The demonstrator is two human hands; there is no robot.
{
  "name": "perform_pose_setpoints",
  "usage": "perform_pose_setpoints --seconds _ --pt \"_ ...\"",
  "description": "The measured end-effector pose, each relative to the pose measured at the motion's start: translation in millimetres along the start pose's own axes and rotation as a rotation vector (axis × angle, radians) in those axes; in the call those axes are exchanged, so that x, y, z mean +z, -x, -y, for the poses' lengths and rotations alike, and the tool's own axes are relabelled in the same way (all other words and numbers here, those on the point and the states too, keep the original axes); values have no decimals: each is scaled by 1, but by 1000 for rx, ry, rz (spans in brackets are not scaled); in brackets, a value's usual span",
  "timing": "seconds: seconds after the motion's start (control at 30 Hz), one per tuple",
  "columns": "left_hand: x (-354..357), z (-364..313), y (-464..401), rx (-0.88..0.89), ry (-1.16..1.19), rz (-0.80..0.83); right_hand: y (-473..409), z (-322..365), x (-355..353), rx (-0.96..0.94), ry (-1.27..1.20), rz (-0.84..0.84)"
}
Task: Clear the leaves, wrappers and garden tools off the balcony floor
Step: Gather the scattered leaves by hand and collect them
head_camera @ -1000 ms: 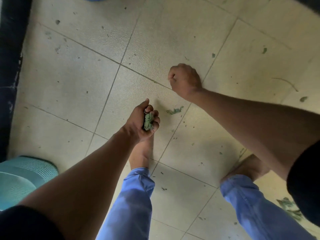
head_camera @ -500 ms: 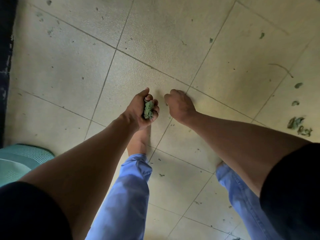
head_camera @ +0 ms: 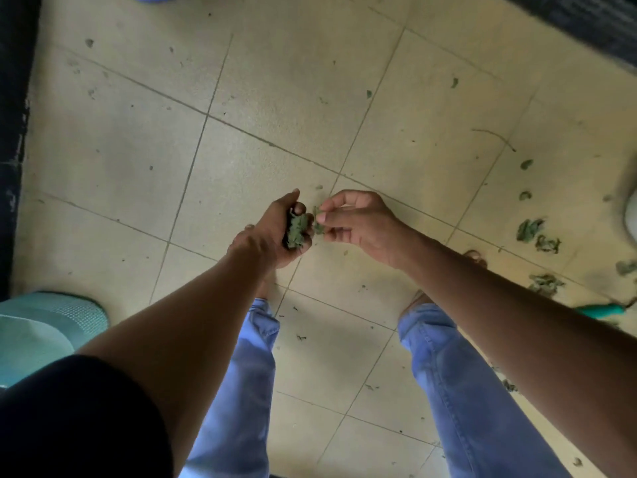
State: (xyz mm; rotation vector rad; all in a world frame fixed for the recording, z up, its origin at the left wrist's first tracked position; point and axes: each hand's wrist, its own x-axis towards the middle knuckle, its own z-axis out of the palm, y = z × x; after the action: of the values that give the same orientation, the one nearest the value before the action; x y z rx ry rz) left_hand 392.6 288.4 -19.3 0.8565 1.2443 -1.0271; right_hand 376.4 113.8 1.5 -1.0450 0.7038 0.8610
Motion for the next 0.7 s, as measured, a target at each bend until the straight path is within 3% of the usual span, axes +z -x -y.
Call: perform_pose_setpoints --seconds 0.1,0.27,0.43,0.57,0.7 --pt "32 20 -1 -5 -94 29 18 -3 -4 -31 30 -36" --pt "83 55 -6 -4 -52 116 40 -18 -22 -278 528 -453" --pt "127 85 -12 5 -110 107 63 -35 -58 -391 787 -604" --pt "164 107 -21 -31 -198 112 75 -37 -101 -365 732 -593" --pt "203 123 -38 -66 -264 77 88 -39 -153 -253 279 -615"
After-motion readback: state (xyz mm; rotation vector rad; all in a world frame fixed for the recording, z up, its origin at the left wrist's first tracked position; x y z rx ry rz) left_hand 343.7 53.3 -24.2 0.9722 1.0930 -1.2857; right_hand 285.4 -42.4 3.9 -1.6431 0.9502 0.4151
